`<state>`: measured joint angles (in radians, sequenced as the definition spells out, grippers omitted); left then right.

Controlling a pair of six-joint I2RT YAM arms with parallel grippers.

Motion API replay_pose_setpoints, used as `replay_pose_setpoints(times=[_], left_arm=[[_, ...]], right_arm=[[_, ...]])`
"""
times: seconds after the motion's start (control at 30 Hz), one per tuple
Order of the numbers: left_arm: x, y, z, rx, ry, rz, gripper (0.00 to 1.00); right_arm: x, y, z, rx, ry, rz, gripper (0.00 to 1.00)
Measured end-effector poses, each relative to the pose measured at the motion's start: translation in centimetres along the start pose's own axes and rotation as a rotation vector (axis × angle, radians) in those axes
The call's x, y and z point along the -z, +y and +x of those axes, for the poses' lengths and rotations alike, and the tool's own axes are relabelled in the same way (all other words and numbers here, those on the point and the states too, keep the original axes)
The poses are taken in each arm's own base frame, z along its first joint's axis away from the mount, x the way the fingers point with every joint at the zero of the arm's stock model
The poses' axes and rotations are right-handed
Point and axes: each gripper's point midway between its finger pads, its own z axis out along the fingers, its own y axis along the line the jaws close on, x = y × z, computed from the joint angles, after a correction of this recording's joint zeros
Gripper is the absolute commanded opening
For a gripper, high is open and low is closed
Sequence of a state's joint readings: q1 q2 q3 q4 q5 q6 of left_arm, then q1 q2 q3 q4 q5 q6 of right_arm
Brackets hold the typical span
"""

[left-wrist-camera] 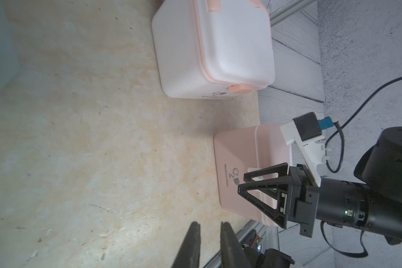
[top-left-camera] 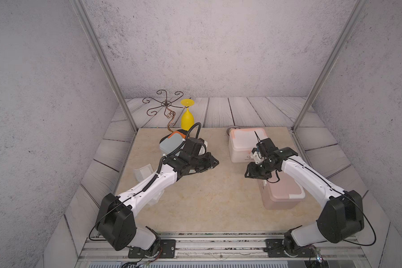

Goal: Open first aid kits and take out gauze
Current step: Move the first aid kit to the center of the board.

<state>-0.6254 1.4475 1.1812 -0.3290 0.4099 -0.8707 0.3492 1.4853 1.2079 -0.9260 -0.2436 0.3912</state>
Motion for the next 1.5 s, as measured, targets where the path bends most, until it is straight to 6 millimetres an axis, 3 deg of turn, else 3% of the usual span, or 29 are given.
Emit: replay_pose_setpoints(times=[0.17, 0.33, 0.43, 0.5, 0.6, 0.67, 0.73, 0.8, 0.93, 1.07, 1.17, 1.23, 1.43, 1.5], left_arm=[[-1.3, 1.8, 0.5, 0.013, 0.042, -0.055, 0.22], [-2.2, 2.1, 0.5, 0.013, 0.061, -0.065, 0.23], [-2.1, 1.8, 0.2, 0.005, 0.057, -0.06, 0.27], [-2.0, 1.5, 0.0, -0.005, 0.053, -0.055, 0.32], [-2.4, 1.0, -0.6, -0.019, 0.054, -0.051, 0.55], [-3.1, 0.5, -1.2, -0.028, 0.061, -0.042, 0.71], [-3.9, 0.1, -1.6, -0.037, 0.071, -0.034, 0.81], [-4.7, 0.0, -1.8, -0.044, 0.086, -0.027, 0.83], [-6.4, 0.0, -2.0, -0.042, 0.121, -0.019, 0.84], [-7.4, 0.3, -1.9, -0.043, 0.149, -0.024, 0.84], [-7.4, 0.4, -1.7, -0.047, 0.16, -0.03, 0.83], [-7.4, 0.5, -1.7, -0.05, 0.162, -0.032, 0.84], [-7.3, 0.8, -1.6, -0.057, 0.168, -0.044, 0.83], [-7.1, 1.1, -1.7, -0.055, 0.165, -0.049, 0.83]], right_arm=[[0.1, -4.9, -0.9, -0.096, -0.025, 0.093, 0.51], [0.6, -8.6, -1.7, -0.174, -0.054, 0.155, 0.51], [0.9, -9.7, -2.4, -0.213, -0.063, 0.163, 0.52], [1.9, -9.5, -3.5, -0.225, -0.098, 0.141, 0.58], [5.2, -7.5, -7.6, -0.219, -0.215, 0.07, 0.73], [8.3, -5.8, -12.1, -0.19, -0.338, 0.016, 0.83], [10.6, -4.7, -16.4, -0.172, -0.439, -0.023, 0.91], [11.7, -4.4, -20.2, -0.173, -0.508, -0.048, 0.95], [10.5, -6.0, -26.9, -0.22, -0.56, -0.079, 0.96], [7.2, -8.2, -30.7, -0.258, -0.541, -0.094, 0.97], [4.9, -9.1, -31.4, -0.268, -0.495, -0.118, 0.97], [3.7, -9.3, -30.8, -0.271, -0.449, -0.137, 0.96], [-0.5, -8.5, -26.0, -0.279, -0.299, -0.236, 0.95], [-0.4, -7.7, -24.2, -0.272, -0.279, -0.277, 0.95]])
